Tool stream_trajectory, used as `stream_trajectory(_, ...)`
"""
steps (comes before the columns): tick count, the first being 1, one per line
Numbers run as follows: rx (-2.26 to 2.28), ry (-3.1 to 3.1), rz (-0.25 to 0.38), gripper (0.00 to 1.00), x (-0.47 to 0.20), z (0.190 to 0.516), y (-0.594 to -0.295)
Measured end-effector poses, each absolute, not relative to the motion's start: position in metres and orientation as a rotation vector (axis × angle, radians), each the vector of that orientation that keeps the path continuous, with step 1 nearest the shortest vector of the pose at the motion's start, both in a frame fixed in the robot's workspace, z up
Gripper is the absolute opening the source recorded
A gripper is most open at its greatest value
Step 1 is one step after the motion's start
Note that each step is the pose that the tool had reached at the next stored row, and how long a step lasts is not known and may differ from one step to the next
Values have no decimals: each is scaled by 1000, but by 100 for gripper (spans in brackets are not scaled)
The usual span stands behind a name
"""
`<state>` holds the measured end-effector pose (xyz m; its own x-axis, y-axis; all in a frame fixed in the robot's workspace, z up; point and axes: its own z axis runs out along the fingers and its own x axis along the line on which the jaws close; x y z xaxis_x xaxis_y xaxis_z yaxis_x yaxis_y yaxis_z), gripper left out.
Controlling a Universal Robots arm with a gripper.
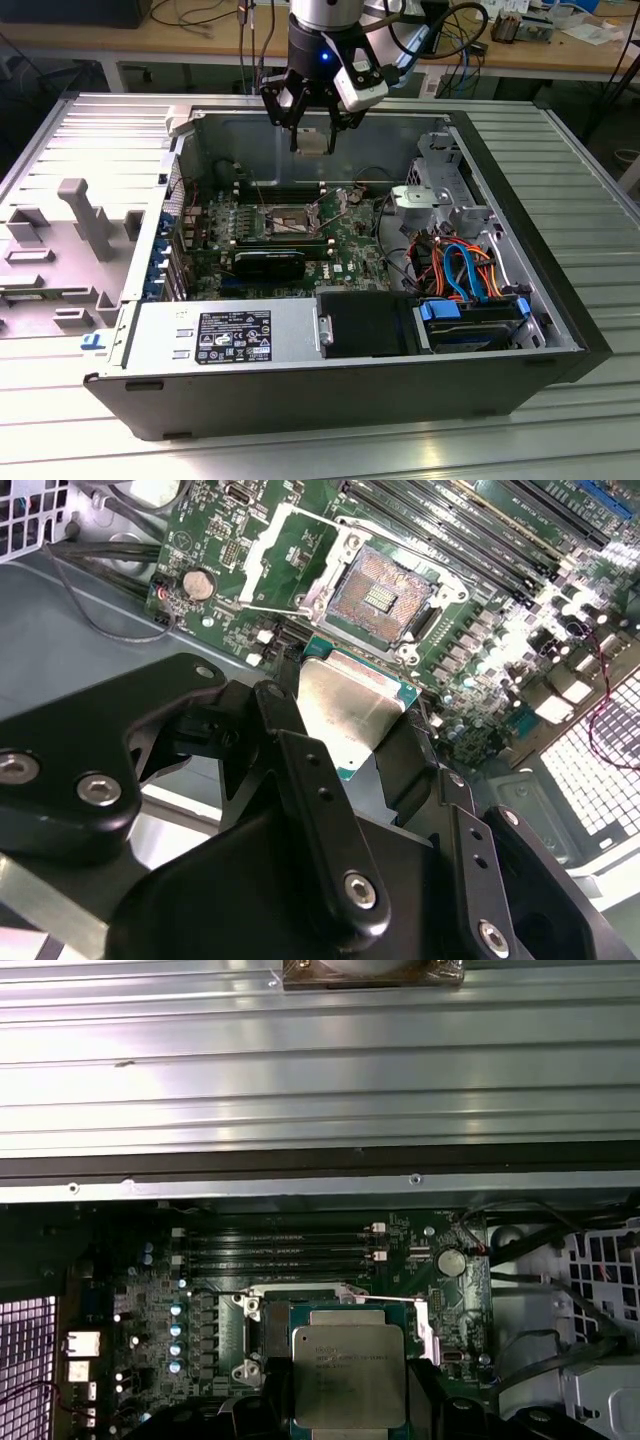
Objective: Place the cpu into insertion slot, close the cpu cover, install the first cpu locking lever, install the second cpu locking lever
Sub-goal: 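Place the cpu into insertion slot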
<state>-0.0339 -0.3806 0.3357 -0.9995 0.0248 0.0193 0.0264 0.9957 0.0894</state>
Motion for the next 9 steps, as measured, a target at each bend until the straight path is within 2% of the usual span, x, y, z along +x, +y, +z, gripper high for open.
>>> stream_trajectory(9,-40,-3120,-140,55,-34,332,-383)
